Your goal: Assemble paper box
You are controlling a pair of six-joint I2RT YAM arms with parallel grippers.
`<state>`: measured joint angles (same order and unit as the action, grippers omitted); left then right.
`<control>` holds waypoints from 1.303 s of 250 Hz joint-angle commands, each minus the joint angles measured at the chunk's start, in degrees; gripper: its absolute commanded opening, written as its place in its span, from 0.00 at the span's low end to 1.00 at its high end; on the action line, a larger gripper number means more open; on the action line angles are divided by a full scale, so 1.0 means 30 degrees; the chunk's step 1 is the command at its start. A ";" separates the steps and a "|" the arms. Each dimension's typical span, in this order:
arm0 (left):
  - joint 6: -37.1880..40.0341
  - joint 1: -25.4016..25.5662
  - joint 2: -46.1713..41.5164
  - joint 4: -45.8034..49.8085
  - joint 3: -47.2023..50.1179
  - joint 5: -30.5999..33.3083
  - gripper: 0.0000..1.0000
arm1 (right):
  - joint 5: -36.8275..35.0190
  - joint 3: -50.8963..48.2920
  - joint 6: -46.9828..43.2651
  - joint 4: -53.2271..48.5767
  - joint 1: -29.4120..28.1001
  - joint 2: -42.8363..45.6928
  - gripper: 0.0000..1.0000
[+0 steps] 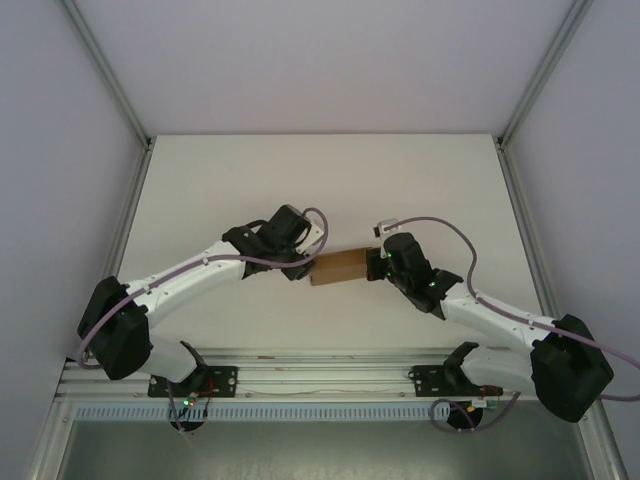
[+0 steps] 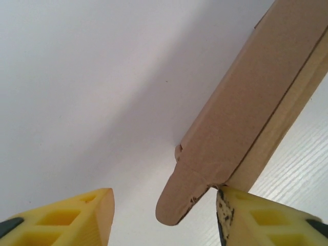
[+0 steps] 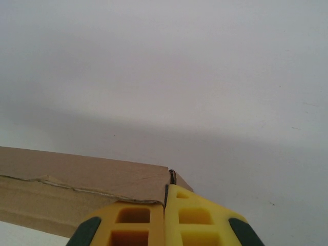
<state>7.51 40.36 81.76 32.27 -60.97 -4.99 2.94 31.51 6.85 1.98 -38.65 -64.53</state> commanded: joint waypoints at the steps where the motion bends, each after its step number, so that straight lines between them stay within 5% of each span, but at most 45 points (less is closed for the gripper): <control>1: -0.0523 -0.0152 0.0346 -0.0354 -0.0440 0.0853 0.43 | 0.0162 0.0026 0.0146 -0.2079 -0.0241 -0.0403 0.00; 24: -0.0723 -0.0152 0.0935 0.0213 -0.1096 0.0729 0.24 | 0.0017 0.0309 0.0162 -0.2507 -0.0257 -0.0403 0.00; 86: -0.1638 -0.0152 0.0988 -0.0029 -0.1359 -0.0323 0.01 | -0.0618 0.0793 0.0685 -0.3369 -0.0379 -0.0409 0.00; 200: -0.9423 -0.0152 0.3099 0.3339 -0.4374 -0.2344 0.00 | -0.5044 0.3310 0.3764 -0.7182 -0.3413 -0.1441 0.00; 326: -1.2921 -0.1427 0.4008 0.3928 -0.5051 -0.5045 0.00 | -0.6435 0.3962 0.5321 -0.7555 -0.4246 -0.2077 0.00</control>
<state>-27.42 36.32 92.68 44.82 -75.48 -15.42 -16.34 43.42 20.47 -18.44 -50.63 -70.98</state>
